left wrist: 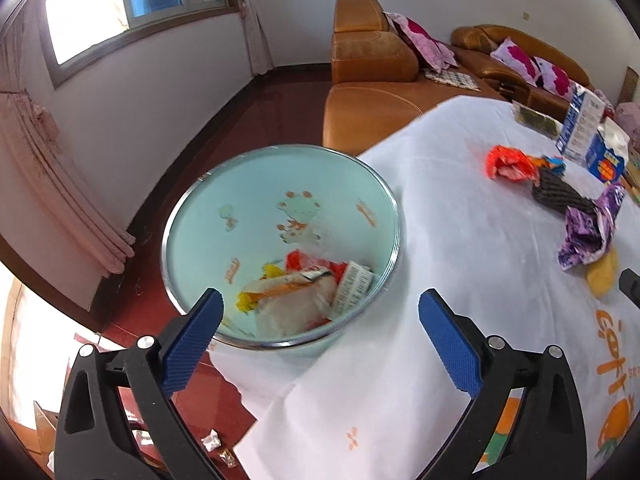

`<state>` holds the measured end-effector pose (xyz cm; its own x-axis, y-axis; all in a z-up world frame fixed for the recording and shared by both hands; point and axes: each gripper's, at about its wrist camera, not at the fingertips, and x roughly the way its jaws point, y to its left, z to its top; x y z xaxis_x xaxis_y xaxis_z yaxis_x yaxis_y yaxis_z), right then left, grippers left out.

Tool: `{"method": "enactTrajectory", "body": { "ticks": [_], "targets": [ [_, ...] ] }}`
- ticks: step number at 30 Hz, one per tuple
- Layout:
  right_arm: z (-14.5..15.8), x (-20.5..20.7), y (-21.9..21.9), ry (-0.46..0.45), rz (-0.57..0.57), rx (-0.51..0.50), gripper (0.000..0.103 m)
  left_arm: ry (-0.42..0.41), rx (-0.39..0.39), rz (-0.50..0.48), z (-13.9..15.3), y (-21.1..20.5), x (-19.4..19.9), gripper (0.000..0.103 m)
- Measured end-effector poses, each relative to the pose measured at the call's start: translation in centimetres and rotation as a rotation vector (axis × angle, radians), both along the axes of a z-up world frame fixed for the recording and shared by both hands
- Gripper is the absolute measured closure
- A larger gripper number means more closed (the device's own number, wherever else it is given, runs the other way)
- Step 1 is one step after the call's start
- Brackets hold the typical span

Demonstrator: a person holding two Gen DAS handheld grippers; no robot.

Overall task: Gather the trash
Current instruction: 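Move both open grippers back toward the remaining trash on the table, then grasp the purple wrapper with the left gripper while the right grasps the yellow sponge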

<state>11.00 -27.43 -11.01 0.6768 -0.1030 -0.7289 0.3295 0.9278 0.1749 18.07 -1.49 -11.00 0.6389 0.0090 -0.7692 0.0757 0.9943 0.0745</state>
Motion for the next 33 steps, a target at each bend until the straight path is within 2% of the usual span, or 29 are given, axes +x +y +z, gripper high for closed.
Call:
{"method": "enactTrajectory", "body": {
  "ticks": [9, 14, 19, 24, 25, 27, 33],
  "targets": [
    [-0.6, -1.7, -4.2, 0.010, -0.095, 0.052, 0.057, 0.022, 0.008, -0.076, -1.0, -3.3, -1.0, 0.007],
    [0.3, -0.4, -4.0, -0.007, -0.065, 0.047, 0.057, 0.024, 0.011, -0.092, -1.0, -4.2, -1.2, 0.007],
    [-1.1, 1.2, -3.7, 0.039, -0.037, 0.167, 0.057, 0.025, 0.016, -0.090, -1.1, -3.9, -1.1, 0.007],
    [-2.0, 3.2, -2.0, 0.065, 0.013, 0.168, 0.056, 0.030, 0.020, -0.085, -1.2, -3.9, -1.0, 0.007],
    [-2.2, 3.5, -1.9, 0.069, 0.015, 0.165, 0.057, 0.027, 0.023, -0.086, -1.1, -3.9, -1.0, 0.007],
    [-2.5, 3.9, -2.1, 0.086, 0.016, 0.168, 0.068, 0.020, 0.027, -0.089, -0.9, -3.9, -1.0, 0.007],
    [-1.8, 2.4, -4.5, 0.073, -0.014, 0.167, 0.074, 0.006, 0.023, -0.110, -0.6, -4.9, -0.8, 0.007]
  ]
}}
